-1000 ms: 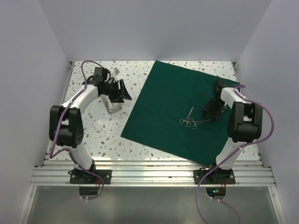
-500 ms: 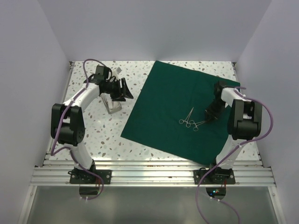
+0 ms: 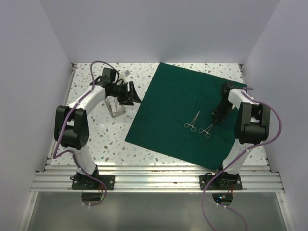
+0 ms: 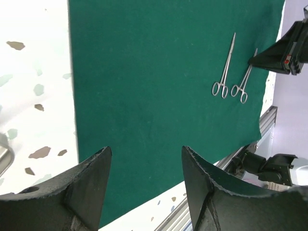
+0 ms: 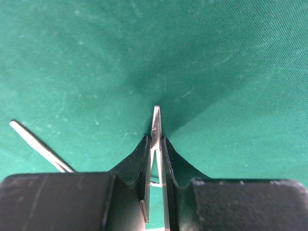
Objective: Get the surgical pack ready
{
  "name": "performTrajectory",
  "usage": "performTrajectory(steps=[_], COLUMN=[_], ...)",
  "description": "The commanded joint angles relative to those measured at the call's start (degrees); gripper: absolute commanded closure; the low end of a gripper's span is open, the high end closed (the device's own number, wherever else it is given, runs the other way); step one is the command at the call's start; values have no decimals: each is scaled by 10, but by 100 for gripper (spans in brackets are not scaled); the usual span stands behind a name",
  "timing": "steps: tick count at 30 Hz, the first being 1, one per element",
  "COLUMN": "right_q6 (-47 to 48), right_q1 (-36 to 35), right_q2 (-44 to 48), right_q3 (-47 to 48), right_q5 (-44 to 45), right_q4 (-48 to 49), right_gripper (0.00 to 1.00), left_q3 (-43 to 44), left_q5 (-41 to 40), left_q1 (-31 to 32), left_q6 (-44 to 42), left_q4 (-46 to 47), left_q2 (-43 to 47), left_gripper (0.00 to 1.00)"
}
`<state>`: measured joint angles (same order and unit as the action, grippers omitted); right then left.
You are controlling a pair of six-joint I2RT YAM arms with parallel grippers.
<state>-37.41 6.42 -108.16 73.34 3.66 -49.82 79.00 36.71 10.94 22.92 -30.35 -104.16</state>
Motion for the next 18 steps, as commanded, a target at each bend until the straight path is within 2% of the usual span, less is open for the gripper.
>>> performTrajectory(steps=[1, 6, 11, 18], right_q6=[19, 32, 51, 47], right_q1=[3, 2, -3, -11], right_q2=[34, 35, 78, 90], right_q3=[33, 34, 22, 52], right_q5=[17, -20, -88, -144], right_q4=[-2, 2, 53, 48], right_gripper=[100, 100, 100, 100], left_q3=[19, 24, 23, 33], left_q5=[29, 40, 85, 128], left_q1=[7, 11, 28, 64], left_q6=[-9, -12, -14, -4], left_q4=[28, 28, 55, 86], left_q2=[-3, -7, -6, -22], left_gripper=[36, 36, 33, 32])
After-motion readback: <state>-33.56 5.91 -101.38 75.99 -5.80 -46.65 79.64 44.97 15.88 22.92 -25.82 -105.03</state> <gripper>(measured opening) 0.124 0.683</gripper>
